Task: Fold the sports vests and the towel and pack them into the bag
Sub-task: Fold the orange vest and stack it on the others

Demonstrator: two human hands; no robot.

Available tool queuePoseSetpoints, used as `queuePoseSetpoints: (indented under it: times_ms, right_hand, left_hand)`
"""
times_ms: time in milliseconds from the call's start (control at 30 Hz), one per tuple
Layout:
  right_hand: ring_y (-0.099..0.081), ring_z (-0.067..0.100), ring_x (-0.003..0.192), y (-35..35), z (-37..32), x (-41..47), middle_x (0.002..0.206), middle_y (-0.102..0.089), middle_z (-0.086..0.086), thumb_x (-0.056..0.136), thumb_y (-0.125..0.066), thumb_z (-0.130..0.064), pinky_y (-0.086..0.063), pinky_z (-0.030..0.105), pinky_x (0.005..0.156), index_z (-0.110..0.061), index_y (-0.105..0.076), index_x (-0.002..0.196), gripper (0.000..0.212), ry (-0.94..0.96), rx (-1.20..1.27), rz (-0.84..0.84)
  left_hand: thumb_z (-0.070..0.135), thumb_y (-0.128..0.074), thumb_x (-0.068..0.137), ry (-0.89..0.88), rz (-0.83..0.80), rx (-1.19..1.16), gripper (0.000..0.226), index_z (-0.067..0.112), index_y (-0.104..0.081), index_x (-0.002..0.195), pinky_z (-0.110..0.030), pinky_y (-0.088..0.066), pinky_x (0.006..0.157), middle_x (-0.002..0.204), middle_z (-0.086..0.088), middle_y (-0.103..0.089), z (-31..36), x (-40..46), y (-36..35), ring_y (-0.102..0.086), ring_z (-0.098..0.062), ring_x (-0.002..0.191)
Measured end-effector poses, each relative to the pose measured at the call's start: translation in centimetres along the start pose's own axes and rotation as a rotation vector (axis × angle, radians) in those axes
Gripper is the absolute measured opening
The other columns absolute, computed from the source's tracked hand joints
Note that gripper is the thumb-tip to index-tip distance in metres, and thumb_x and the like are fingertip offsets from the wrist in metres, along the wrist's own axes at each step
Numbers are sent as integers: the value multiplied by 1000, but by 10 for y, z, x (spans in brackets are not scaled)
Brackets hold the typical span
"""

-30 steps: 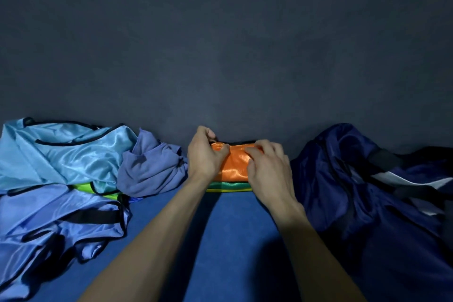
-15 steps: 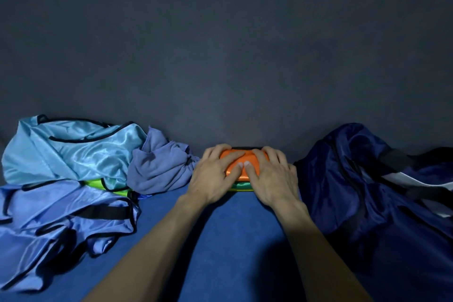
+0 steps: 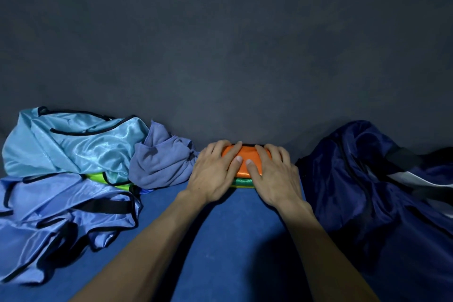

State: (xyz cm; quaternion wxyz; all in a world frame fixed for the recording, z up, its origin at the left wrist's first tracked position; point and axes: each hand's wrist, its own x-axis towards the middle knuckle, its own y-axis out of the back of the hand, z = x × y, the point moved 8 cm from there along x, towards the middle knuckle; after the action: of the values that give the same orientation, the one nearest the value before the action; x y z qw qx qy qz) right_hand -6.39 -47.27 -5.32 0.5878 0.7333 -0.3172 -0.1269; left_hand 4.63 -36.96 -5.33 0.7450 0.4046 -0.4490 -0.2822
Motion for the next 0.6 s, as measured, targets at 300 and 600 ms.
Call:
queuePoseSetpoints:
  times_ms: [300, 600]
  right_hand:
    - [-8, 23, 155, 12, -8, -3, 166, -26, 0, 105, -20, -56, -6, 56, 124, -24, -26, 160, 64, 8, -38, 1]
    - [-12, 30, 155, 24, -20, -7, 163, -35, 5, 95, -5, -56, -6, 59, 123, -18, -43, 153, 79, 71, -66, 138]
  left_hand:
    - [61, -21, 103, 9, -122, 2, 58, 38, -31, 156, -44, -17, 124, 163, 6, -29, -2, -13, -2, -23, -19, 151]
    - [51, -22, 107, -38, -86, 42, 55, 28, -42, 153, -47, -23, 122, 161, 0, -35, 7, -14, 14, -25, -27, 150]
